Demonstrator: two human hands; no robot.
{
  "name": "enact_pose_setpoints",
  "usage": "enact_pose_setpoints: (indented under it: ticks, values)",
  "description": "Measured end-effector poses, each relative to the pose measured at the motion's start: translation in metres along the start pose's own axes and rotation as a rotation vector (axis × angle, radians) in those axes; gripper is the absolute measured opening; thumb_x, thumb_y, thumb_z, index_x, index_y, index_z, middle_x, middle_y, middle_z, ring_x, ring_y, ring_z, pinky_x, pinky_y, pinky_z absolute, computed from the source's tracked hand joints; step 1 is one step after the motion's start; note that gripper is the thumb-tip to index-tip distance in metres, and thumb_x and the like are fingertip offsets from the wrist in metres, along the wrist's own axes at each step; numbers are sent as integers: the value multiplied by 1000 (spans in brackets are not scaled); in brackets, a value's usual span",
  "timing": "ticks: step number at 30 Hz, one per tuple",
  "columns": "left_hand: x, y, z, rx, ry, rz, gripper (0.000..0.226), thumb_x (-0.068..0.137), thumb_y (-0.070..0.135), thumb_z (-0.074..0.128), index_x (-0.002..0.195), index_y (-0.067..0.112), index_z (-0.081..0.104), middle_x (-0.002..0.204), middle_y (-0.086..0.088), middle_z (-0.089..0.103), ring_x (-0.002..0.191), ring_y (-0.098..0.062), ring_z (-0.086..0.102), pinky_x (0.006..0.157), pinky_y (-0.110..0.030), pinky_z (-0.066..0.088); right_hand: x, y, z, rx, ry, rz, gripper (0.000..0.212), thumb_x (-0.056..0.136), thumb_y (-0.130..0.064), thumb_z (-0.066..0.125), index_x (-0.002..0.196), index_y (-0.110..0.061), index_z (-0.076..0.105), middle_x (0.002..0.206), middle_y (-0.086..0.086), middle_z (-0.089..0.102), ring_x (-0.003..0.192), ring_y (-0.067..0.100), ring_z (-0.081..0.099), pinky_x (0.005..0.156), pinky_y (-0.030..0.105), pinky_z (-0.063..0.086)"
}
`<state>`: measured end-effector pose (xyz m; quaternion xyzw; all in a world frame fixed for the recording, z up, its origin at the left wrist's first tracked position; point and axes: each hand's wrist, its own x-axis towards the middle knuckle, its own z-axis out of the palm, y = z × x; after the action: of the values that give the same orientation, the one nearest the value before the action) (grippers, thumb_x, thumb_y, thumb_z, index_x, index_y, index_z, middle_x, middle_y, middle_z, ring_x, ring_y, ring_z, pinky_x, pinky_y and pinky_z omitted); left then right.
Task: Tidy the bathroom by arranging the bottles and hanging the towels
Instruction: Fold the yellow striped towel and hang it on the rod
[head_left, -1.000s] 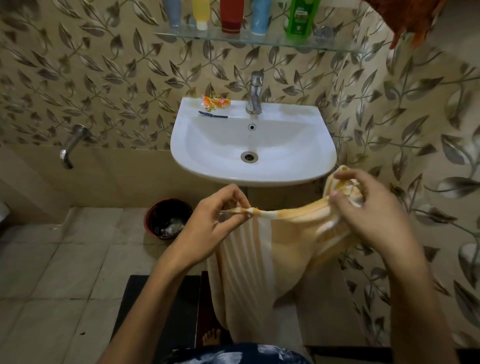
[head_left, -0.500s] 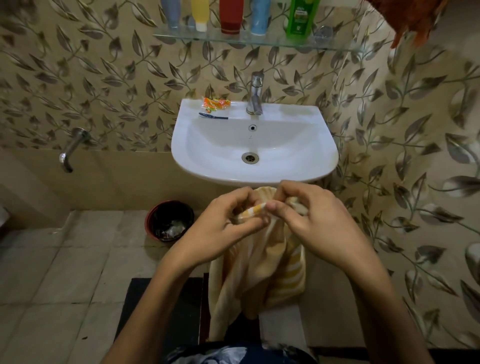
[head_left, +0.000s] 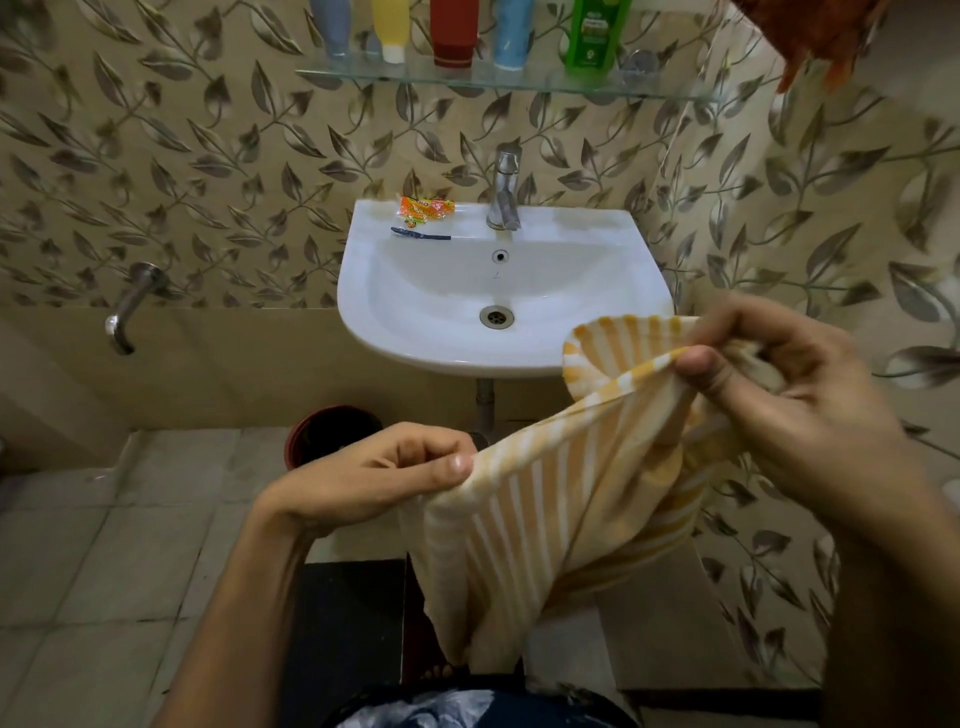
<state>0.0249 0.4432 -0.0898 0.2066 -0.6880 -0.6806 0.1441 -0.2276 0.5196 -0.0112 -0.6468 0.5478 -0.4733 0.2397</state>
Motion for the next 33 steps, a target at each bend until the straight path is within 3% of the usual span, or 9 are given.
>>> enact_pose_setpoints:
  ticks: [2, 5, 9, 12, 17, 20, 24, 29, 33]
  values:
    - [0, 6, 1, -12, -8, 38, 19, 91, 36, 55, 79, 23, 63, 74, 8, 54, 69, -6, 50, 65, -16, 41, 3, 3, -3, -32, 39, 13, 17, 79, -39, 64, 68, -29, 57, 61, -7, 52, 57, 2, 46, 51, 37, 44]
    - [5, 11, 4, 14, 200, 109, 6, 86, 26, 60, 81, 24, 61, 73, 7, 52, 67, -5, 48, 60, -13, 40, 4, 12, -5, -151, 78, 95, 16, 77, -41, 70, 71, -30, 61, 69, -7, 62, 60, 6, 54, 57, 23, 45]
    - [9, 13, 5, 145, 341, 184, 2, 86, 14, 53, 85, 14, 55, 75, 5, 50, 69, -6, 45, 61, -15, 39, -4, 23, 12, -331, -25, 272, 11, 78, -38, 62, 89, -39, 64, 92, -14, 69, 89, 11, 63, 82, 43, 53]
    - [10, 16, 8, 255, 309, 200, 9, 83, 7, 49, 88, 10, 55, 74, 10, 51, 68, -4, 45, 61, -14, 37, -5, 14, 45, -251, -156, 241, 32, 76, -57, 55, 104, -42, 60, 103, -20, 67, 96, 3, 64, 88, 40, 52]
    - [5, 10, 4, 283, 326, 208, 6, 82, 17, 51, 86, 16, 55, 71, 0, 51, 63, -8, 43, 57, -17, 36, 5, 12, 85, -212, -345, 187, 27, 79, -59, 54, 82, -33, 62, 66, -12, 61, 57, 1, 54, 61, 34, 47]
    - [-4, 4, -1, 193, 302, 199, 9, 80, 17, 57, 75, 20, 51, 67, 10, 46, 61, -2, 39, 55, -14, 33, 4, 13, 90, -97, -324, 136, 24, 83, -50, 56, 74, -28, 61, 65, 2, 57, 57, 8, 48, 55, 35, 40]
    - [-5, 7, -4, 139, 124, 195, 18, 81, 11, 63, 67, 17, 53, 81, 8, 49, 73, -4, 48, 68, -15, 38, -1, 7, 90, -16, -401, 111, 18, 82, -43, 60, 75, -27, 65, 67, -1, 60, 59, 1, 49, 55, 18, 35]
    - [5, 16, -1, -10, 6, 185, 61, 99, 0, 28, 73, 43, 62, 65, 30, 56, 59, 16, 52, 58, 4, 36, 4, 3, 80, 2, -293, 123, 18, 78, -39, 64, 75, -22, 68, 69, -10, 66, 69, -3, 58, 64, 20, 44]
    - [5, 11, -6, -28, 104, 121, 39, 97, 26, 37, 63, 35, 54, 60, 24, 50, 53, 10, 48, 53, 0, 35, 10, 4, 63, 70, -100, 97, 15, 78, -30, 67, 67, -20, 64, 65, -6, 62, 63, -3, 55, 58, 10, 40]
